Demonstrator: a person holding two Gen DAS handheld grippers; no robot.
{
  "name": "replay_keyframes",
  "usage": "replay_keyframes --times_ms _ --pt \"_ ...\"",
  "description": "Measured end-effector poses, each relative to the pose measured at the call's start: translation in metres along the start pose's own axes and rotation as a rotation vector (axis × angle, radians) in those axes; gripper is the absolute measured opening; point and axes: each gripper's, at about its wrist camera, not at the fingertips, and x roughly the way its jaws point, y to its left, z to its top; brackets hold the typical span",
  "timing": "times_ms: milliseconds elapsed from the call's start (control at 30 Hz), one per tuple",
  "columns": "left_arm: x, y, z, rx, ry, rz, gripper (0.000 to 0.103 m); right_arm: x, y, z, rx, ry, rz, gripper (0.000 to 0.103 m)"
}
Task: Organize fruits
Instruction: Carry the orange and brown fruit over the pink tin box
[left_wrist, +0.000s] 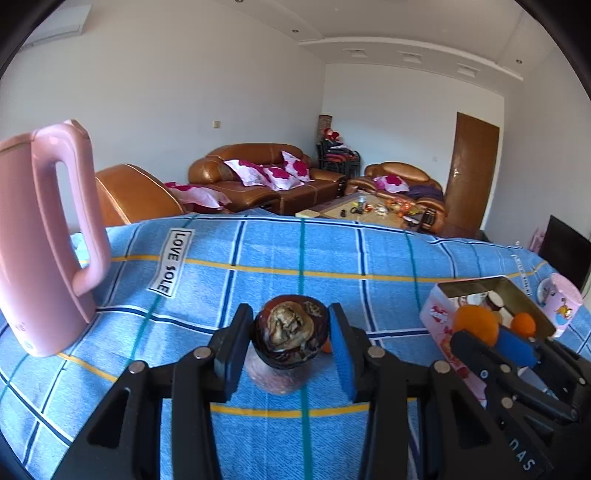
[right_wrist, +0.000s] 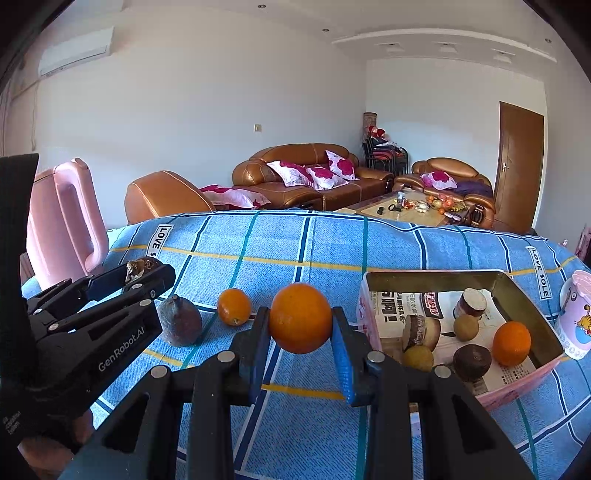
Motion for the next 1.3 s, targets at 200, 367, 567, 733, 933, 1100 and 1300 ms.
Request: replay_keyframes --times_ms 200,367,567,733,933,1100,1300 --pt "-0.004 -0.013 -0.003 0.035 -0.012 -0.055 0.043 -0.003 -0.014 -0.004 0.018 0.013 0.013 0.034" --pt "-0.006 -0.018 -0.005 0.058 -0.022 -0.024 0.043 -0.005 -0.025 -0.006 0.025 0.02 0.022 0.034" --pt "-0.009 -0.026 -0.007 0.077 -0.024 0.019 0.044 -0.01 -0.039 -0.006 0.042 0.01 0.099 0.034" --pt "-0.008 -0.033 -0.009 0.072 -0.014 0.023 0.044 -0.01 -0.047 -0.006 0.038 0.006 0.079 0.034" --pt "-0.007 -0.041 -0.011 0.058 -0.004 0.025 0.044 -0.009 -0.057 -0.006 0.035 0.0 0.04 0.034" --pt "-0.003 -0.053 -0.012 0.053 0.01 0.021 0.044 -0.013 -0.063 -0.005 0.002 -0.021 0.001 0.034" --pt "0.001 -0.074 -0.013 0.061 0.009 0.006 0.044 -0.014 -0.074 -0.004 -0.007 -0.033 -0.038 0.034"
